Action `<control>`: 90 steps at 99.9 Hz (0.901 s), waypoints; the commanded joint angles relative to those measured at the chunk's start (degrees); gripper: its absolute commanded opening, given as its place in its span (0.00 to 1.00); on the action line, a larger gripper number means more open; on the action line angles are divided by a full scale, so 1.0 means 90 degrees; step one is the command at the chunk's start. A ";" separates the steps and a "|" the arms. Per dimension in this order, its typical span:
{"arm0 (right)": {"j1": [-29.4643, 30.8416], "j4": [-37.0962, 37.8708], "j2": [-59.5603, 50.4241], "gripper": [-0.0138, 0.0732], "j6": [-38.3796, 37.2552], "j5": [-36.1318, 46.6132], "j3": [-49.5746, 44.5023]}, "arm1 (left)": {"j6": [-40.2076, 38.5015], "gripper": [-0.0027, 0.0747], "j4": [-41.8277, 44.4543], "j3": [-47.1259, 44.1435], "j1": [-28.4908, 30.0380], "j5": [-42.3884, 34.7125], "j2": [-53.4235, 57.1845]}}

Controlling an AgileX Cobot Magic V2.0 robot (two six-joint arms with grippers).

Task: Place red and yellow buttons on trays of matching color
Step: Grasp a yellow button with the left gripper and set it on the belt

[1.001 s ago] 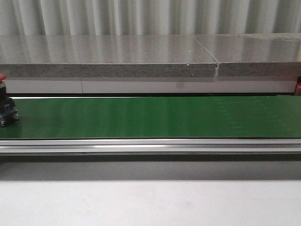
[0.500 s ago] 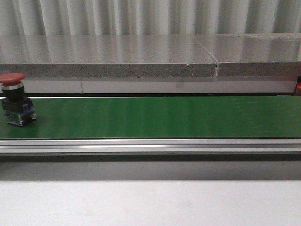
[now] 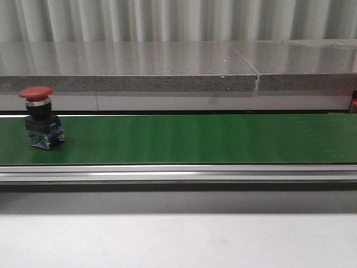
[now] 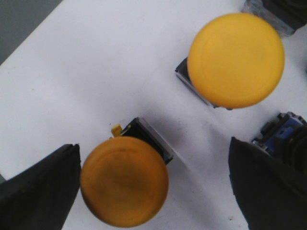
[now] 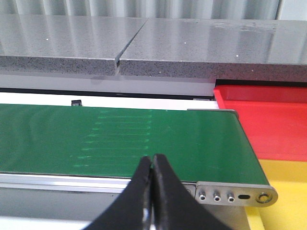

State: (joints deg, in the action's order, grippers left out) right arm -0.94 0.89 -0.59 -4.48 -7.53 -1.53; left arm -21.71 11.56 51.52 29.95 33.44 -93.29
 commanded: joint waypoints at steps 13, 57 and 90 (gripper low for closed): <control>0.0009 0.0062 -0.0103 0.08 0.0010 0.0539 -0.0010 | -0.0062 0.76 0.0050 0.0191 0.0030 -0.0233 0.0095; 0.0009 0.0062 -0.0103 0.08 0.0010 0.0539 -0.0010 | -0.0212 0.14 0.0152 0.0191 0.0030 0.0010 0.0274; 0.0009 0.0062 -0.0103 0.08 0.0010 0.0539 -0.0010 | -0.0200 0.09 0.0166 0.0191 -0.0021 0.0435 0.1582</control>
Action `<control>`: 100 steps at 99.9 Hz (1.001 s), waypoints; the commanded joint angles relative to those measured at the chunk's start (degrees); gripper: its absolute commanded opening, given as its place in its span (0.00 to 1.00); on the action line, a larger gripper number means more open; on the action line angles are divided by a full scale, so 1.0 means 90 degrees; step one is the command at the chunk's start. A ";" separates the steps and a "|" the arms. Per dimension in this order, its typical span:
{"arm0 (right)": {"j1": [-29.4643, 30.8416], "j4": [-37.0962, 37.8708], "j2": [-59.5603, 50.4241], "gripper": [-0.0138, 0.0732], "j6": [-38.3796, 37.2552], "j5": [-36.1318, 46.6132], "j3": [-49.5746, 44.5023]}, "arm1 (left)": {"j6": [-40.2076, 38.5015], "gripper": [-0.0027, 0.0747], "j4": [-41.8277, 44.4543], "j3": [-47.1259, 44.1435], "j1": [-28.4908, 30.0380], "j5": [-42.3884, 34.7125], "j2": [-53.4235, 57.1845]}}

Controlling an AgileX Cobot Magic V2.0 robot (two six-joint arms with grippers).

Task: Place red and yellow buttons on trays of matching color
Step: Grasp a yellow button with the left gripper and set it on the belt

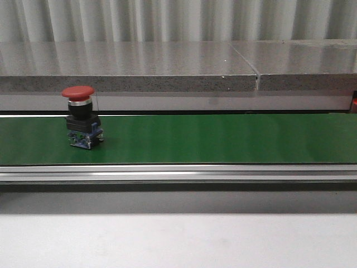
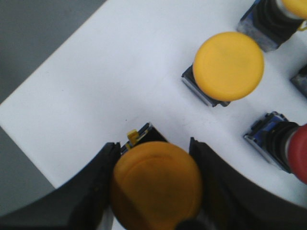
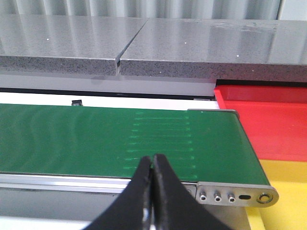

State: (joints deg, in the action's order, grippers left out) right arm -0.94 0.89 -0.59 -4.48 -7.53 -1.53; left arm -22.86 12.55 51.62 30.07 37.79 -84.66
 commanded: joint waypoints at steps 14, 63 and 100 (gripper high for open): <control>0.0009 0.0062 -0.0103 0.08 0.0010 0.0539 -0.0010 | 0.0025 0.09 0.0015 0.0282 -0.0372 0.0110 0.1299; 0.0009 0.0062 -0.0103 0.08 0.0010 0.0539 -0.0010 | 0.0825 0.09 -0.0618 0.1579 -0.2622 0.0767 0.0824; 0.0009 0.0062 -0.0103 0.08 0.0010 0.0539 -0.0010 | 0.1384 0.09 -0.1329 0.1899 -0.2996 0.0742 -0.0481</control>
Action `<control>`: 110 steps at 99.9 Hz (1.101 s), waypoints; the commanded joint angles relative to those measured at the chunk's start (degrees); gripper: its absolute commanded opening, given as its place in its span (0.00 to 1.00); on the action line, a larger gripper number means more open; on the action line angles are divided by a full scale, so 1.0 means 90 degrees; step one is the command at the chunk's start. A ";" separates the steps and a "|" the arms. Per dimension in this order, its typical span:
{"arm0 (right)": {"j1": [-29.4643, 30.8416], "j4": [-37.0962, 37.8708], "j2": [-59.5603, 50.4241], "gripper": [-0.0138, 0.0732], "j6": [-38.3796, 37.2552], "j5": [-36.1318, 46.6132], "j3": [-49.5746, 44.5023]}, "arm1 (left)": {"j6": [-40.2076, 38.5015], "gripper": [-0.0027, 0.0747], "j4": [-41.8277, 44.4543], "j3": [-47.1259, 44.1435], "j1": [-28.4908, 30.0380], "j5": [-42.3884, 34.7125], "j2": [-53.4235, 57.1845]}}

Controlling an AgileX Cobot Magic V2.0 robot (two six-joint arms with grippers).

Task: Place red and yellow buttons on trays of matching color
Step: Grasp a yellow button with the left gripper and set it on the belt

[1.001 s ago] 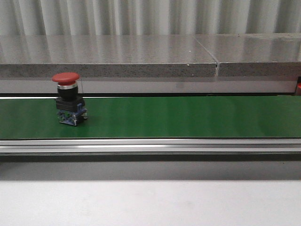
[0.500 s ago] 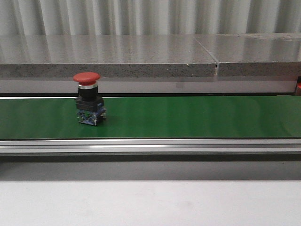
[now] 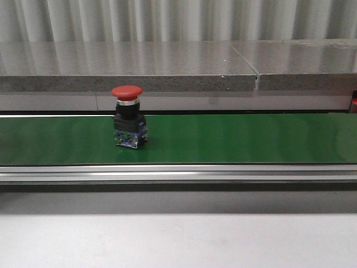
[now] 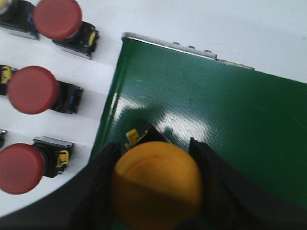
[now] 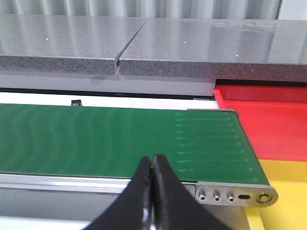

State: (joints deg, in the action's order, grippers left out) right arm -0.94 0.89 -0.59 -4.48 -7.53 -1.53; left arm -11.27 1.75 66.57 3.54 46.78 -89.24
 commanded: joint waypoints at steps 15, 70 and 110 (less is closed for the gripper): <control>0.0009 0.0062 -0.0103 0.08 0.0010 0.0539 -0.0010 | 0.0196 0.17 -0.0128 0.0239 -0.0049 -0.0257 -0.0161; 0.0009 0.0062 -0.0103 0.08 0.0010 0.0539 -0.0010 | 0.0676 0.81 -0.0339 0.0239 -0.0253 -0.0469 0.0349; 0.0009 0.0062 -0.0103 0.08 0.0010 0.0546 -0.0010 | 0.0688 0.81 -0.0339 -0.0540 -0.1083 -0.1349 0.2408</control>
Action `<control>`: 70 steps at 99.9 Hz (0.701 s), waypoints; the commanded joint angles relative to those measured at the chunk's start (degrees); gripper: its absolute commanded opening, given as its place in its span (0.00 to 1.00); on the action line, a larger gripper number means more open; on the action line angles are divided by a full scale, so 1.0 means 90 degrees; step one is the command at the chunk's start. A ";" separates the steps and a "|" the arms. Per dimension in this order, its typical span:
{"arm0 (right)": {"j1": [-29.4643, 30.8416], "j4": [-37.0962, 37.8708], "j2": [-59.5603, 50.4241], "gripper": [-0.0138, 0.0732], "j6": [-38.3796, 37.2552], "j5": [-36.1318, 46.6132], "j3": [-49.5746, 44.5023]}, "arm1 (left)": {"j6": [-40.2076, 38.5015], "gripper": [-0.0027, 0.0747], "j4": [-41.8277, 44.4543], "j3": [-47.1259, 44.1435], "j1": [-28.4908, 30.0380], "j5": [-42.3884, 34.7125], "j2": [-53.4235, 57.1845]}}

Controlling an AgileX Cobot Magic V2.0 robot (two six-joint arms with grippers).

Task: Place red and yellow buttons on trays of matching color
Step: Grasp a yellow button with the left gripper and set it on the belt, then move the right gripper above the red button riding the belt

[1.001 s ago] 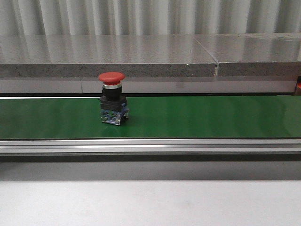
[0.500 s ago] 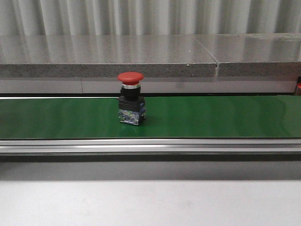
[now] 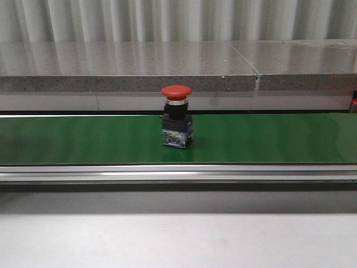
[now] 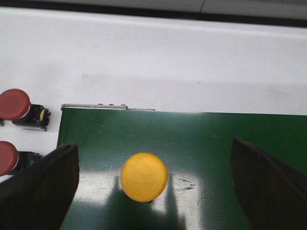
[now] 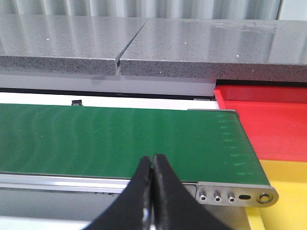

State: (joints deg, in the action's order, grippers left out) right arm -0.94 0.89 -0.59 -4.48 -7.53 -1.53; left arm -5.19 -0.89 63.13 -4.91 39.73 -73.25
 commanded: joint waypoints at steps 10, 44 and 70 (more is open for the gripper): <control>0.0009 0.0062 -0.0103 0.08 0.0010 0.0566 -0.0010 | 0.0012 0.81 -0.0046 -0.0753 -0.0235 -0.0883 0.1271; 0.0009 0.0062 -0.0103 0.08 0.0010 0.0566 -0.0010 | 0.0012 0.75 -0.0158 -0.2927 -0.0233 -0.1532 0.3730; 0.0009 0.0062 -0.0103 0.08 0.0010 0.0591 -0.0010 | 0.0012 0.27 -0.0158 -0.3765 -0.0233 -0.1653 0.5094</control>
State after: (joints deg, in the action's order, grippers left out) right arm -0.94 0.89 -0.59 -4.48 -7.53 -1.53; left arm -5.19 -1.73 28.98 -6.63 29.94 -29.65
